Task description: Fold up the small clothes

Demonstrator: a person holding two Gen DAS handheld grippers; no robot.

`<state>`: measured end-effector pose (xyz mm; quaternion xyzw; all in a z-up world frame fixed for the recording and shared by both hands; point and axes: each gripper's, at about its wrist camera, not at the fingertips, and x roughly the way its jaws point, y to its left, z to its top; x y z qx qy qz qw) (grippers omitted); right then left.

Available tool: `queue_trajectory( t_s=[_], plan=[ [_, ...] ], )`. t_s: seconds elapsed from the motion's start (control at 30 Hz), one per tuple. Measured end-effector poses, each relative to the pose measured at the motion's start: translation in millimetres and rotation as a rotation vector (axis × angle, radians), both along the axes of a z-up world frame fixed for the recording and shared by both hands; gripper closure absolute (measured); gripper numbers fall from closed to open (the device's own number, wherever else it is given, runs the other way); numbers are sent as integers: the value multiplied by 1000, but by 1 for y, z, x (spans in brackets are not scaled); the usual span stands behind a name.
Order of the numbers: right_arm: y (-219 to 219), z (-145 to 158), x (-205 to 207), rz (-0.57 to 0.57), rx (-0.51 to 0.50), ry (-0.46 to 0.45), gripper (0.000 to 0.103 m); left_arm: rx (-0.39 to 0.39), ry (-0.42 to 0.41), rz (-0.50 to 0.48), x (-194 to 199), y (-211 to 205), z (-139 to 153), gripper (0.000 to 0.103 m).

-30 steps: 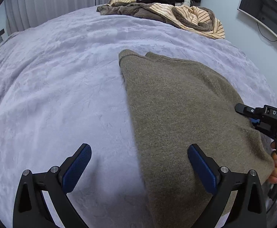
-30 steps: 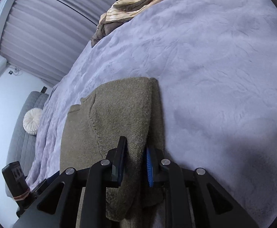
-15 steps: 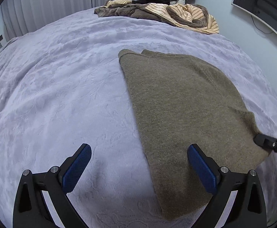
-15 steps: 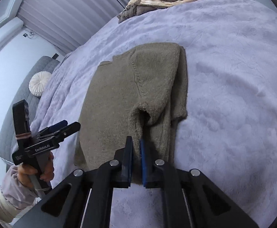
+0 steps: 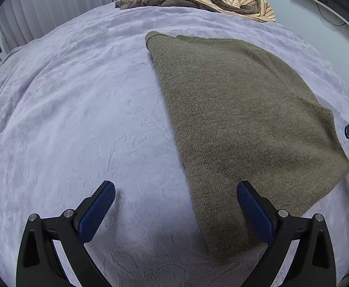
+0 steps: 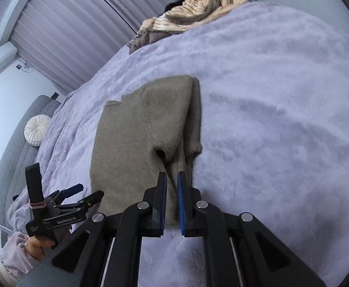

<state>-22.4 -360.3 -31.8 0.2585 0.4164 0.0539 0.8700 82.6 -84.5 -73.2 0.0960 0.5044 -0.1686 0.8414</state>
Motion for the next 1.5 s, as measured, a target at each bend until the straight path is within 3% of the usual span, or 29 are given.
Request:
queue_trajectory(
  t_s=[0.03, 0.07, 0.1, 0.17, 0.23, 0.3, 0.37, 0.4, 0.47, 0.53, 0.7, 0.8, 0.9, 1.0, 1.1, 1.2, 1.27, 1.5],
  plan=[
    [3, 2, 9, 7, -21, 15, 81, 0, 1, 5, 0, 0, 2, 1],
    [4, 1, 19, 7, -33, 33, 59, -5, -1, 11, 0, 0, 5, 1],
    [3, -2, 29, 4, -27, 53, 44, -16, -8, 19, 1, 1, 10, 1],
    [-5, -15, 46, -12, 36, 85, 45, -38, -30, 38, 3, 2, 19, 1],
    [-8, -31, 60, -1, 109, 137, 83, -50, -38, 47, 8, 0, 24, 1],
    [-2, -29, 60, -3, 45, 133, 85, -46, -29, 32, 9, -6, 21, 1],
    [-3, -29, 52, -30, -6, 120, 86, -11, -20, 6, 5, -14, 10, 1],
    [-10, -37, 49, -47, 27, 128, 86, 3, -15, -5, 2, -17, 2, 1],
    [-29, -59, 42, -98, 189, 136, 85, -19, -12, 12, -3, -15, -3, 1],
    [-37, -65, 34, -116, 249, 127, 79, -47, 12, 30, -3, -10, -4, 1],
    [-26, -34, 21, -118, 95, 116, 76, -34, 19, 30, -3, -10, -1, 1],
    [-15, -6, 10, -130, -14, 62, 76, -22, 11, 35, -4, -11, 0, 1],
    [1, 14, 3, -50, -29, -12, 76, -26, 23, 52, -3, -10, -1, 1],
    [18, 6, 9, 21, -67, 13, 76, -17, 24, 61, -4, -10, 0, 1],
    [20, -34, 17, 10, -108, 168, 77, -7, 25, 63, -4, -12, 0, 1],
    [6, -45, 7, -39, -26, 161, 69, -1, 23, 61, -5, -12, 1, 1],
    [-3, -46, 0, -42, 34, 154, 69, 0, 21, 54, -4, -12, 0, 1],
    [-9, -38, -18, -33, 44, 126, 63, -16, 28, 69, -4, -12, -1, 1]
  ],
)
